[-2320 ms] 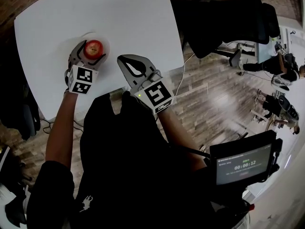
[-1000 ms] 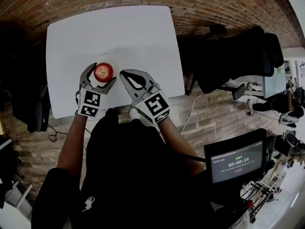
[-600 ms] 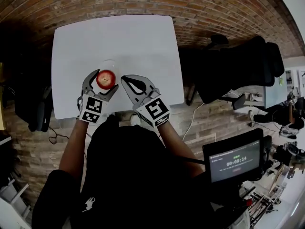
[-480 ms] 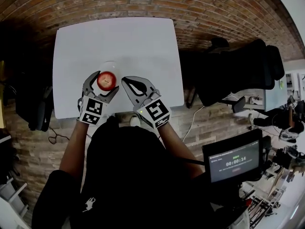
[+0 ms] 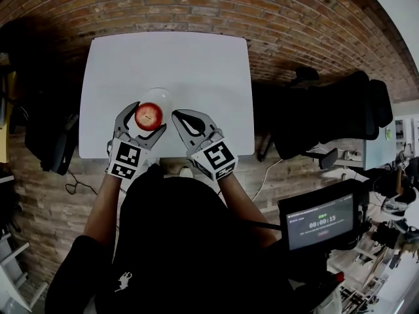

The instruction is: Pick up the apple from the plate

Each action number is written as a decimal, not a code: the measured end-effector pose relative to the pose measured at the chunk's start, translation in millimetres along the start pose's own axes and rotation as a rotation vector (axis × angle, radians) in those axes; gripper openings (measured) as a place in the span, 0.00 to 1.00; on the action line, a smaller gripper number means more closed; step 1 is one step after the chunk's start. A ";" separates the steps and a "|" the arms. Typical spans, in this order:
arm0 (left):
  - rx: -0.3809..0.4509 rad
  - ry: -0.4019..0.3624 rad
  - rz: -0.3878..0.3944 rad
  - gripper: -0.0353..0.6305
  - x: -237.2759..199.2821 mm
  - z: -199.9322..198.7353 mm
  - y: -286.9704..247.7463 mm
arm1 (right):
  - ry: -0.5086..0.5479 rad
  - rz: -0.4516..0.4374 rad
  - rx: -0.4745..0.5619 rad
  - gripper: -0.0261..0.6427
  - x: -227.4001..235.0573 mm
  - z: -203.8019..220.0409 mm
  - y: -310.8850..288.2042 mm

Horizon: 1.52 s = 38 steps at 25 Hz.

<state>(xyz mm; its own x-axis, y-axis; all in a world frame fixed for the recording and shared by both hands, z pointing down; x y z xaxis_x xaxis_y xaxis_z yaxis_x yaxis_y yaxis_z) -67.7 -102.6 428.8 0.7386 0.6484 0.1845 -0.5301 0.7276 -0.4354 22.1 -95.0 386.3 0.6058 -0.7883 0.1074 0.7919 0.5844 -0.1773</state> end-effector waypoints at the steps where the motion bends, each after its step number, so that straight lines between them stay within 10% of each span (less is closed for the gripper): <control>1: 0.004 0.002 -0.003 0.67 -0.1 -2.2 3.1 | 0.000 -0.002 0.006 0.05 -1.1 -1.9 -0.2; 38: 0.068 -0.016 0.019 0.67 16.5 -33.8 39.0 | 0.041 0.002 0.042 0.05 -4.7 -21.0 11.8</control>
<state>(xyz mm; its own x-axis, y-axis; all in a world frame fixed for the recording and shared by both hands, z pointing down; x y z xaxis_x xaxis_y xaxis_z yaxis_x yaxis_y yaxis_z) -62.1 -71.1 385.0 0.7218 0.6652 0.1909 -0.5715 0.7285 -0.3777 27.0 -88.5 363.1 0.6046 -0.7937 0.0665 0.7935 0.5931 -0.1362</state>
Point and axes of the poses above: the fingertips, and each gripper's own axes: y backward along the fingers, x to its right, z out of its underside, the point moved 3 cm from there along y, backward along the fingers, and after that the axes turned 2 degrees about -y, right-handed, at the moved point
